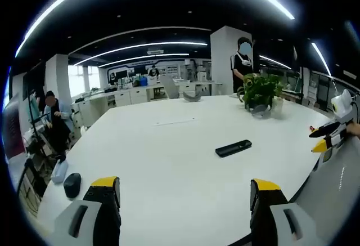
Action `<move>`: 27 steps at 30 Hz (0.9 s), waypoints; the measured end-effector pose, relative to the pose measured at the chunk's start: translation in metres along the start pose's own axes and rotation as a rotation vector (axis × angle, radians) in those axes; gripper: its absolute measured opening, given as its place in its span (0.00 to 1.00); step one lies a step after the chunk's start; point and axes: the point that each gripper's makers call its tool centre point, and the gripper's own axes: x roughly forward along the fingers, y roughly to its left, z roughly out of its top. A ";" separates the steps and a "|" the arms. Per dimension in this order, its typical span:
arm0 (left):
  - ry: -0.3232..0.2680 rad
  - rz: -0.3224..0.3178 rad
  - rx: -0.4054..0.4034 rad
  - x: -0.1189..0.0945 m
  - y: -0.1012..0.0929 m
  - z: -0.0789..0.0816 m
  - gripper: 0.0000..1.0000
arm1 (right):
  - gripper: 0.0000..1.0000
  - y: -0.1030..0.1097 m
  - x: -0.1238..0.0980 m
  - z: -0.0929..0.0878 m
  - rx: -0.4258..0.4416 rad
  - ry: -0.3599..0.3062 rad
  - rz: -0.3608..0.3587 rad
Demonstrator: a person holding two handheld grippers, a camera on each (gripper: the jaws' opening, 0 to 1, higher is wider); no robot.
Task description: Press the specified remote control buttons in sequence, fully releasing each button before pressing the next.
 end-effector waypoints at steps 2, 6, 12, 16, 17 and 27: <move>-0.017 -0.005 -0.001 0.000 -0.002 0.004 1.00 | 0.73 -0.002 -0.005 0.016 -0.036 -0.086 -0.037; -0.014 0.000 0.009 0.000 -0.002 0.003 1.00 | 0.75 -0.015 -0.010 0.024 0.053 -0.168 -0.050; 0.060 -0.088 0.056 0.007 -0.022 -0.010 1.00 | 0.74 -0.019 -0.006 0.020 0.099 -0.163 -0.016; 0.077 -0.127 0.048 0.008 -0.031 -0.012 1.00 | 0.73 -0.011 -0.001 0.014 0.105 -0.121 0.038; 0.081 -0.125 0.053 0.009 -0.031 -0.013 1.00 | 0.73 -0.010 0.000 0.013 0.099 -0.114 0.049; 0.125 -0.037 0.070 0.010 -0.015 -0.020 1.00 | 0.66 -0.032 -0.004 0.012 0.175 -0.129 -0.022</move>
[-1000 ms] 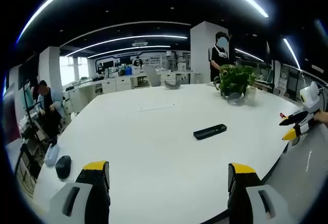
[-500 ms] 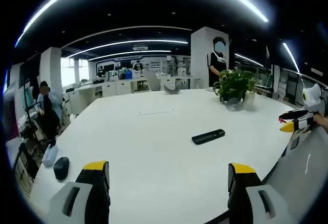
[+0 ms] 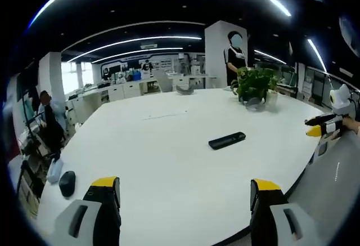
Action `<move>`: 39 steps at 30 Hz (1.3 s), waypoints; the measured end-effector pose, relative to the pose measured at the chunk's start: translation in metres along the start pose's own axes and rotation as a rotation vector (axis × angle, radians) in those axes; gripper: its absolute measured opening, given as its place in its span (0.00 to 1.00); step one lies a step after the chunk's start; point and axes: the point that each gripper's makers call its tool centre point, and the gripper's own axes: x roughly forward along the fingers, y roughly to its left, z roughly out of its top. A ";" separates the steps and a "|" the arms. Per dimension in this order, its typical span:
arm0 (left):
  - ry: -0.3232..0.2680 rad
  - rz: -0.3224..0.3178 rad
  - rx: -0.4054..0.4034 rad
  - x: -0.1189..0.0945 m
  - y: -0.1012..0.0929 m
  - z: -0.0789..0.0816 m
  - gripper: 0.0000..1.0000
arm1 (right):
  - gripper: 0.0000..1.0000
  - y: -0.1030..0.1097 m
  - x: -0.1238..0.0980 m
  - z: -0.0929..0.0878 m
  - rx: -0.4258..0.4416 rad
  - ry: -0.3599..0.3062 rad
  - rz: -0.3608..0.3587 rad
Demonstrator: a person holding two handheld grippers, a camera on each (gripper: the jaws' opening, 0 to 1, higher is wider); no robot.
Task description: Press the specified remote control buttons in sequence, fully releasing each button before pressing the next.
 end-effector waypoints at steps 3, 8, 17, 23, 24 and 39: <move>-0.024 0.009 -0.036 -0.001 0.003 0.005 1.00 | 0.61 0.007 0.001 0.003 -0.098 0.003 0.019; 0.015 0.006 -0.073 0.002 0.005 -0.005 1.00 | 0.60 0.004 0.005 -0.011 -0.010 0.071 0.019; -0.030 -0.012 -0.043 0.001 0.002 0.006 1.00 | 0.62 0.001 0.002 -0.007 -0.065 0.063 -0.020; -0.013 -0.078 -0.005 0.003 -0.015 0.007 1.00 | 0.63 0.000 0.000 -0.009 -0.027 0.062 -0.018; -0.017 -0.086 0.003 0.003 -0.017 0.009 1.00 | 0.62 0.000 0.000 -0.008 -0.023 0.058 -0.023; 0.138 -0.538 0.174 0.115 -0.088 0.038 1.00 | 0.59 0.005 0.002 -0.015 -0.031 0.099 0.006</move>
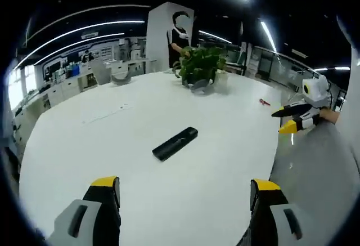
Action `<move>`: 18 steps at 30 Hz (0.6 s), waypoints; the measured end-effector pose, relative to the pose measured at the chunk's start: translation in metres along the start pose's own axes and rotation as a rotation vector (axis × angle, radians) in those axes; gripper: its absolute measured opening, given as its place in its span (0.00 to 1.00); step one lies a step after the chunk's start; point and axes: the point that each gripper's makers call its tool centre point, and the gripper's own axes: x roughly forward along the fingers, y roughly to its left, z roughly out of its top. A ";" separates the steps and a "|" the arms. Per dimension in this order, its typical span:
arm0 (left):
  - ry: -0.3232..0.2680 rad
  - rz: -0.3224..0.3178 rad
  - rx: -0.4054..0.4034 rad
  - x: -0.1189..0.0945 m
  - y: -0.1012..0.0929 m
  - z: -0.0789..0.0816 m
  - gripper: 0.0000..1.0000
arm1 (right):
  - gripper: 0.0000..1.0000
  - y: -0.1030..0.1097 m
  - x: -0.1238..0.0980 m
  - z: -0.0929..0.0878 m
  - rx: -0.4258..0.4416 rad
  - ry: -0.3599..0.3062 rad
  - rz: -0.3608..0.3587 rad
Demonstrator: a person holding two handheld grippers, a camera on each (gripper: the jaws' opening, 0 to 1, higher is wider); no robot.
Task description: Press the specified remote control buttons in sequence, fully releasing each button before pressing the next.
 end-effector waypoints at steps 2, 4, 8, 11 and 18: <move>-0.002 -0.017 -0.008 0.018 0.010 0.004 1.00 | 0.58 0.001 0.000 -0.001 -0.006 0.008 0.004; 0.022 -0.045 -0.003 0.032 0.014 0.003 1.00 | 0.57 0.000 0.000 -0.002 -0.005 0.011 0.002; 0.111 -0.110 0.106 0.063 0.019 -0.004 1.00 | 0.55 0.001 0.001 -0.005 0.000 0.029 0.011; 0.148 -0.156 0.158 0.083 0.024 -0.004 0.97 | 0.54 0.003 0.002 -0.007 -0.010 0.042 0.022; 0.155 -0.257 0.134 0.118 0.036 0.011 0.72 | 0.53 -0.002 0.003 -0.011 0.013 0.057 0.009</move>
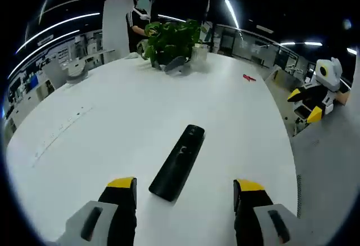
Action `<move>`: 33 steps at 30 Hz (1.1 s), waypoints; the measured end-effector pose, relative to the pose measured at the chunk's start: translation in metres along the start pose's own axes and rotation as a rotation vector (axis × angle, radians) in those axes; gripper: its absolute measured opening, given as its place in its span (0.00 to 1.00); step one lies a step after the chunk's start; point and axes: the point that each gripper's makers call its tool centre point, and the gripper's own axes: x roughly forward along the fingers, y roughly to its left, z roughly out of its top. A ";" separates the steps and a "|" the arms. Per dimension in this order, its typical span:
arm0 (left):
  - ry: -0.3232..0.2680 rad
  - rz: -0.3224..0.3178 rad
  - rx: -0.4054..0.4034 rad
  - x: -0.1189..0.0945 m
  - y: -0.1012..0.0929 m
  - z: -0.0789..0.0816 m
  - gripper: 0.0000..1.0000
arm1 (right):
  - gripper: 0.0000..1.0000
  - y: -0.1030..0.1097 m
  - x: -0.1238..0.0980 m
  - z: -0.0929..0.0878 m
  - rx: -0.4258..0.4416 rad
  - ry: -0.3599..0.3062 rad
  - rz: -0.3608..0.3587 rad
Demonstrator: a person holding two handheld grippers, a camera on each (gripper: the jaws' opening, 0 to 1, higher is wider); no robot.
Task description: Press the specified remote control buttons in sequence, fully releasing each button before pressing the next.
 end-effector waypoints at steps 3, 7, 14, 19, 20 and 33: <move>0.085 0.007 0.129 0.011 0.014 -0.007 0.61 | 0.52 -0.001 -0.001 0.000 0.002 -0.001 -0.009; 0.134 -0.043 0.184 0.021 0.010 -0.009 0.51 | 0.51 0.000 -0.001 0.000 0.010 0.002 -0.005; 0.170 -0.068 0.282 0.037 0.007 -0.013 0.39 | 0.49 -0.001 -0.001 -0.002 0.024 0.008 -0.011; 0.154 -0.072 0.300 0.041 0.007 -0.009 0.31 | 0.49 -0.001 -0.001 -0.001 0.031 0.006 -0.010; 0.148 -0.074 0.303 0.043 0.006 -0.009 0.27 | 0.49 0.000 0.000 0.000 0.031 -0.001 -0.004; 0.146 -0.126 0.374 0.047 -0.020 -0.023 0.24 | 0.47 -0.002 0.000 -0.002 0.022 0.014 -0.013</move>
